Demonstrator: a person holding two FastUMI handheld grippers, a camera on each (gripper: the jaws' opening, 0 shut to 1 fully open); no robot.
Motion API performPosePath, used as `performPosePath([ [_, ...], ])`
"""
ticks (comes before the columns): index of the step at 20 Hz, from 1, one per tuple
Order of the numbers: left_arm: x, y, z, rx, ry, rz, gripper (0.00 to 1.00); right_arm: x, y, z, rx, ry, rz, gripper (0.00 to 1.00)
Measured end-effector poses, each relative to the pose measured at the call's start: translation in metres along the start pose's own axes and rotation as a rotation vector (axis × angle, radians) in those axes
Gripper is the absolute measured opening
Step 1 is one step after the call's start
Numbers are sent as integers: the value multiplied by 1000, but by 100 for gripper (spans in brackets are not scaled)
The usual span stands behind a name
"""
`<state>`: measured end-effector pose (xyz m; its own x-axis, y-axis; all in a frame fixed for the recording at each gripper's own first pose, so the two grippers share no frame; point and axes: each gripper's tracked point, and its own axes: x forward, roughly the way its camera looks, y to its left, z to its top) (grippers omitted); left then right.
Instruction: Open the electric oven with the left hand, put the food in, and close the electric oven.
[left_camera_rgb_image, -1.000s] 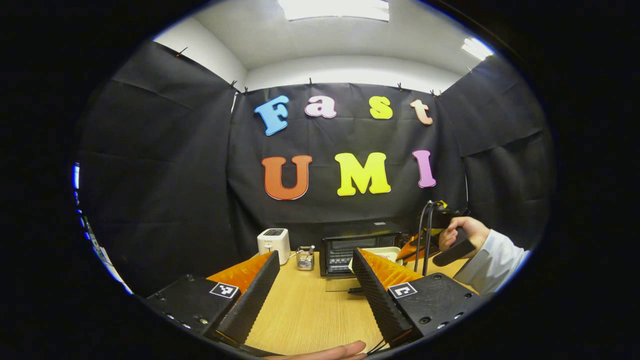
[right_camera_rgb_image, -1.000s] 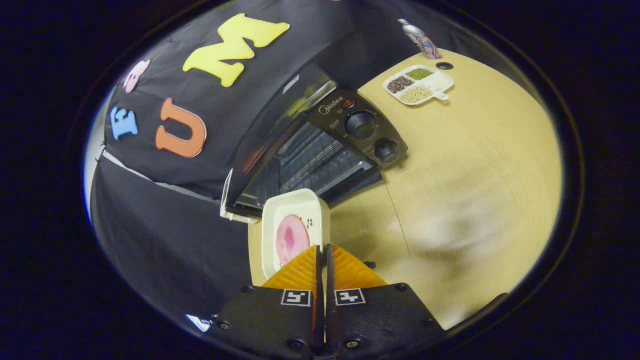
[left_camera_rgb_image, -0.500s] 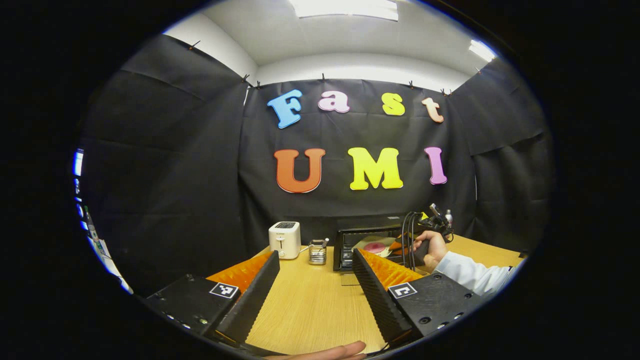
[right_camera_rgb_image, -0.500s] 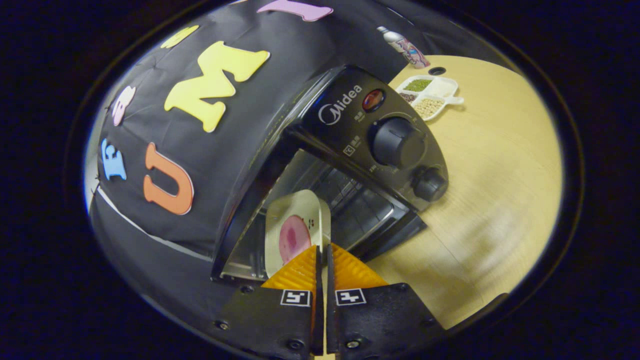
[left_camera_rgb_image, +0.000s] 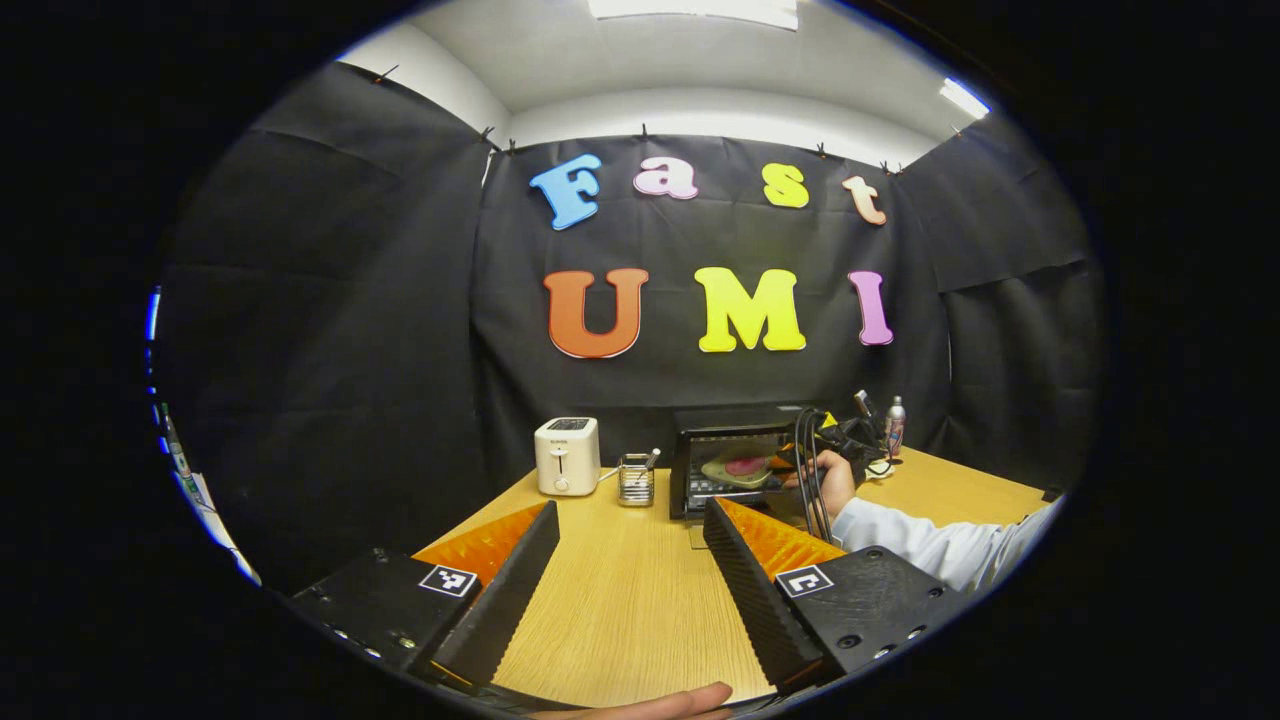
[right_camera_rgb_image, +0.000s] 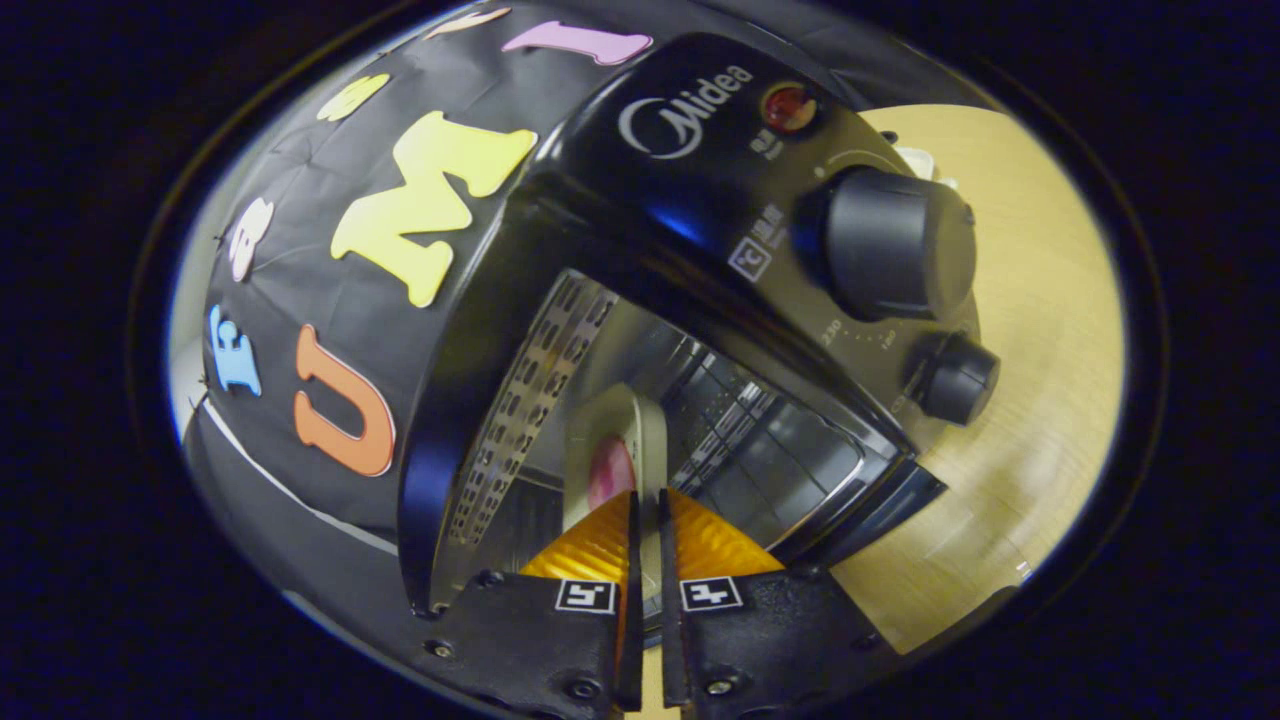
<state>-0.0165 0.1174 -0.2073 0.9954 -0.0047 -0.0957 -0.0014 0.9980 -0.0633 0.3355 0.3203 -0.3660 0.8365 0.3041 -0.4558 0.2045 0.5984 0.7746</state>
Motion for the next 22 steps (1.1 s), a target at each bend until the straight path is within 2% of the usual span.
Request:
performPosePath([
  [3, -1, -3, -7, 8, 32, 2, 93, -17, 2, 8, -34, -29, 13, 46],
  [6, -4, -10, -9, 16, 55, 4, 93, -33, -7, 7, -82, -23, -20, 63],
  [9, -6, -15, -6, 19, 65, 14, 93, -57, -16, 4, -147, -21, -40, 95],
  [10, -8, -17, -5, 20, 66, 18, 93, -66, -15, -1, -175, -6, -28, 93],
  [11, -9, -19, -4, 19, 67, 18, 93, -74, -16, -4, -208, 10, -21, 100],
  [12, -10, -23, -3, 18, 70, 16, 93, -83, -21, -7, -241, 17, -28, 94],
  [13, -11, -27, -2, 19, 74, 15, 93, -94, -22, -10, -272, 21, -25, 94],
  [14, -10, -28, -3, 21, 76, 16, 93, -105, -24, -12, -310, 25, -24, 100],
  [15, -9, -31, -3, 22, 79, 15, 93, -118, -24, -14, -345, 24, -13, 94],
  [16, -9, -34, -4, 23, 83, 12, 93, -132, -22, -14, -381, 21, 4, 94],
  [19, -4, -39, -4, 28, 97, 14, 93, -175, -22, -2, -470, -13, 29, 94],
  [22, 5, -48, -5, -12, 125, 4, 94, -219, -16, 18, -541, -65, 72, 94],
])
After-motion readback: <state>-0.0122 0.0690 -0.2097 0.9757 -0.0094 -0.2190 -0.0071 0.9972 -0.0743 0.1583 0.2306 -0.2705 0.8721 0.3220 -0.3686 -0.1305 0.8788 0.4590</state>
